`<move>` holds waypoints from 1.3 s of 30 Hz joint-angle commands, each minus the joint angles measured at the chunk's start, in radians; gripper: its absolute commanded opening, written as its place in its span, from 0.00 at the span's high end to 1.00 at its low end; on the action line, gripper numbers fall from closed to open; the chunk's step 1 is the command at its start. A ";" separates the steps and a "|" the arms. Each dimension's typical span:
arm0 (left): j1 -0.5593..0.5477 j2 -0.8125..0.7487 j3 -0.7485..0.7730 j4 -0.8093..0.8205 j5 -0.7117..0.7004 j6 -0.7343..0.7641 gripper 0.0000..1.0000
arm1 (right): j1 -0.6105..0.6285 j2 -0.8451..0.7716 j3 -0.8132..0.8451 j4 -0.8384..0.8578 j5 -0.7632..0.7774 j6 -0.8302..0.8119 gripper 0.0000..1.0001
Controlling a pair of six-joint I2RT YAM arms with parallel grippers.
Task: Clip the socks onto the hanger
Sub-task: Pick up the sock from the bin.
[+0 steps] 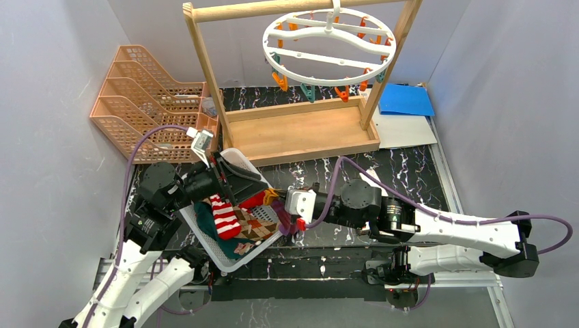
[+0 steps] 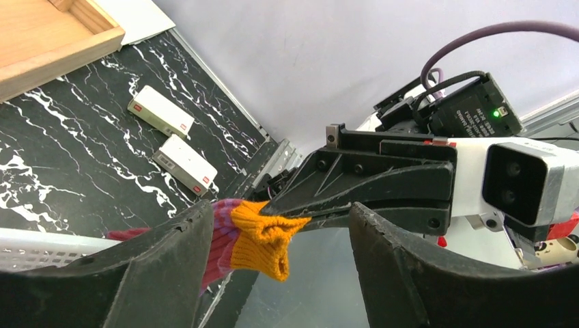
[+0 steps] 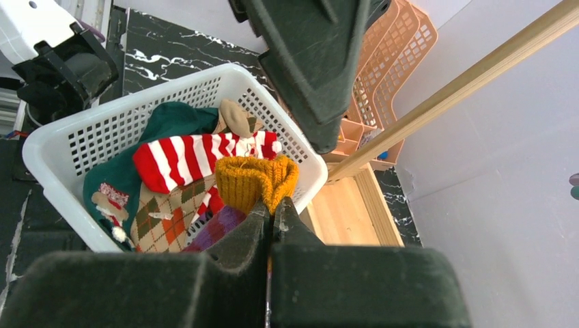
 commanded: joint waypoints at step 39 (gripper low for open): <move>-0.019 -0.050 -0.051 -0.072 -0.002 0.039 0.76 | 0.001 0.024 0.046 0.144 -0.012 0.020 0.99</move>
